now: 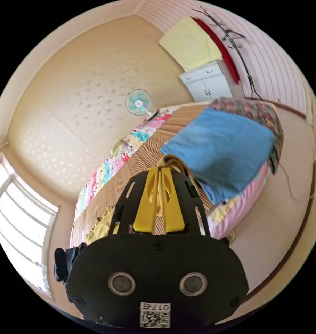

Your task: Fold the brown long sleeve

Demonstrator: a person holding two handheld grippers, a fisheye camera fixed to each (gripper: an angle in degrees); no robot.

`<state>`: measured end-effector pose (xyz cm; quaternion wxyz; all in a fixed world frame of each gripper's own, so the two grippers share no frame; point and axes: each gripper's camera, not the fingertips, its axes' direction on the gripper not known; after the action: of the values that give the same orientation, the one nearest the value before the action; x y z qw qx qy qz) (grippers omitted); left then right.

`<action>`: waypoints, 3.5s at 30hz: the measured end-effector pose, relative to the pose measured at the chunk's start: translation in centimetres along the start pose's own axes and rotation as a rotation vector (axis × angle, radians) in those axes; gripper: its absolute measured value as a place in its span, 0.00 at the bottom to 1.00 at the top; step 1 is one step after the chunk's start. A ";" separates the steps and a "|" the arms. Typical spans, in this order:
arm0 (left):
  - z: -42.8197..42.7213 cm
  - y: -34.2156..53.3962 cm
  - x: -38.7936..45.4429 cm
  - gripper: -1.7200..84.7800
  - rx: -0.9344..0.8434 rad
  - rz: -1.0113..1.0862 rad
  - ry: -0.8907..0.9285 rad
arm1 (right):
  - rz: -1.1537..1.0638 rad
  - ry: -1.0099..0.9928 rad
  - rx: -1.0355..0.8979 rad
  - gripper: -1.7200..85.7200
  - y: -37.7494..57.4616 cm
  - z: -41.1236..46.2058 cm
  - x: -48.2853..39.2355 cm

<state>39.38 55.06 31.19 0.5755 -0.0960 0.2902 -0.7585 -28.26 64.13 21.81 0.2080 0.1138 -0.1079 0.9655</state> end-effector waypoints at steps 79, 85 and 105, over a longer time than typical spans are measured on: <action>6.4 -14.2 13.6 0.12 0.368 0.011 -0.534 | -0.686 0.054 -0.526 0.11 37.2 15.1 -34.5; 0.7 -0.4 7.7 0.13 0.415 -0.062 -0.495 | -0.738 0.082 -0.467 0.11 37.8 14.8 -34.0; -0.9 2.1 -2.3 0.06 0.275 -0.039 -0.084 | -0.660 0.131 -0.591 0.11 32.5 15.2 -30.5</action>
<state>41.42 57.18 29.77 0.5799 -0.0537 0.1573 -0.7975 -12.37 19.85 23.02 0.5349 0.0162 -0.3236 0.7804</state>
